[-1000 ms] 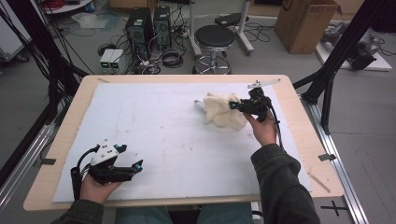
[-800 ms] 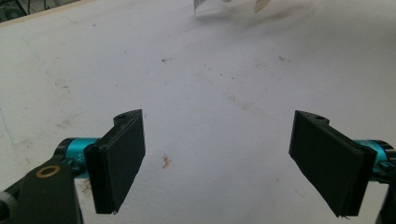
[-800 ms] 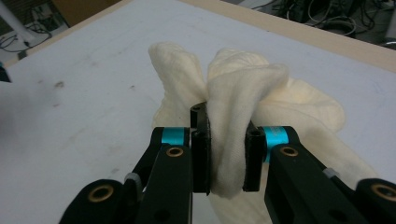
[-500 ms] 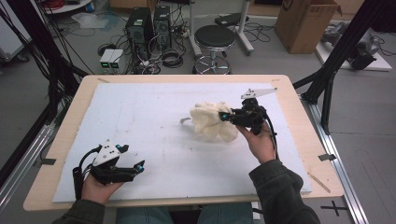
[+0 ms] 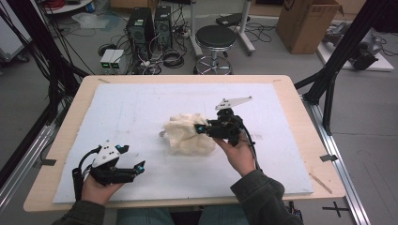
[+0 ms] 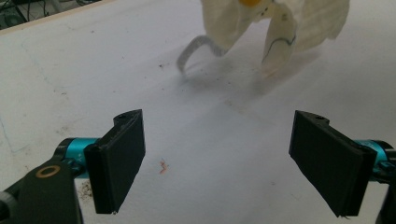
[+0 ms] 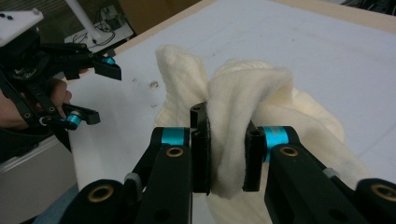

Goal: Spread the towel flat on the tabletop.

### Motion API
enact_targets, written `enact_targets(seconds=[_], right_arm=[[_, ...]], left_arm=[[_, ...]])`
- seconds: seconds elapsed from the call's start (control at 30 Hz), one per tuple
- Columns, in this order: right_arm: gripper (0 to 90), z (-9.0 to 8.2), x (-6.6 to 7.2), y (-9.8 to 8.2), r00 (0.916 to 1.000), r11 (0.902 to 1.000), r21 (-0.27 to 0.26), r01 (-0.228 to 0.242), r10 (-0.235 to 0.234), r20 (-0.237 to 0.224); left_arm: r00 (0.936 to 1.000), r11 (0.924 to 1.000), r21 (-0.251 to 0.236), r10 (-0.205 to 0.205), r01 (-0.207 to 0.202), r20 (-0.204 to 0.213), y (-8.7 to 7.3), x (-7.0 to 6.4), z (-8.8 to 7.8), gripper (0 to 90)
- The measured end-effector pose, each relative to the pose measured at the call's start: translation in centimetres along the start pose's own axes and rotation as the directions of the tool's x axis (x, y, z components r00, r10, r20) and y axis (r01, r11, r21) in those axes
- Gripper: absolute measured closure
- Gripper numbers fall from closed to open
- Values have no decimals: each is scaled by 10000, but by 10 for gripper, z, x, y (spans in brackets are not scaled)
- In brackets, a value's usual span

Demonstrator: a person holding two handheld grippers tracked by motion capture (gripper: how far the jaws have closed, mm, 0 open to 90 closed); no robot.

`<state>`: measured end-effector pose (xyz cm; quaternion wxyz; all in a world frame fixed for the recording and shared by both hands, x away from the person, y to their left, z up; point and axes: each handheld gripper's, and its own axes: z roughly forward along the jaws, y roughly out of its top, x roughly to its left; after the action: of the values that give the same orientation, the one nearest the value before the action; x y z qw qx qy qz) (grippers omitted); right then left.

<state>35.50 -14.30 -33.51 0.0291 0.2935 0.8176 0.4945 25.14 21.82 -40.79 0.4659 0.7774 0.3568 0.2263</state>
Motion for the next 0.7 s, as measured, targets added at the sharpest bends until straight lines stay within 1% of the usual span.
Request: enact_targets(seconds=[0.07,0.13,0.17,0.2,0.23,0.27,0.3,0.33,0.37,0.4,0.5,0.53,0.57,0.6,0.63,0.7], right_arm=[[789,14,4,0,9999,9996,270,131,-131,14],[788,25,4,-2,10000,9983,571,82,-85,51],[784,40,1,-6,9999,9960,889,-82,72,113],[781,46,-1,-7,9999,9945,1047,-93,77,152],[781,46,-1,-7,9999,9945,1047,-93,77,152],[776,52,-2,-9,9995,9916,1290,-131,95,288],[770,66,-6,-11,9989,9869,1610,-133,57,473],[770,66,-6,-11,9989,9869,1610,-133,57,473],[766,70,-7,-11,9981,9857,1683,-65,-38,608],[762,75,-10,-12,9960,9849,1731,20,-174,876],[743,85,-15,-13,9918,9829,1843,-28,-208,1258],[729,89,-20,-14,9909,9808,1949,-17,-246,1324],[681,94,-25,-16,9894,9774,2104,-198,-111,1448],[681,94,-25,-16,9894,9774,2104,-198,-111,1448],[666,96,-29,-17,9885,9760,2168,-212,-121,1510],[596,97,-33,-17,9890,9775,2091,-277,-37,1482]], left_arm=[[10000,10000,4,47,-47,8,0,0,0,188],[10000,10000,3,40,-40,14,0,0,0,188],[10000,10000,-13,-10,10,24,0,0,1,188],[10000,10000,-9,4,-4,57,0,0,1,188],[10000,10000,41,56,-56,22,0,0,1,188],[9999,10000,57,66,-67,87,0,0,2,188],[10000,10000,32,43,-44,81,0,0,3,188],[9999,10000,59,77,-77,85,1,-1,3,188],[9999,10000,40,68,-68,89,1,-1,4,188],[9999,9999,87,90,-92,143,1,-1,4,188],[9997,9999,61,128,-130,187,2,-3,6,188],[9997,9999,86,136,-138,195,2,-3,6,188],[9996,9998,86,165,-167,231,2,-3,7,188],[9996,9998,106,153,-156,233,2,-4,7,188],[9995,9998,83,156,-158,260,2,-5,8,188],[9993,9998,89,177,-180,320,3,-6,9,188]])
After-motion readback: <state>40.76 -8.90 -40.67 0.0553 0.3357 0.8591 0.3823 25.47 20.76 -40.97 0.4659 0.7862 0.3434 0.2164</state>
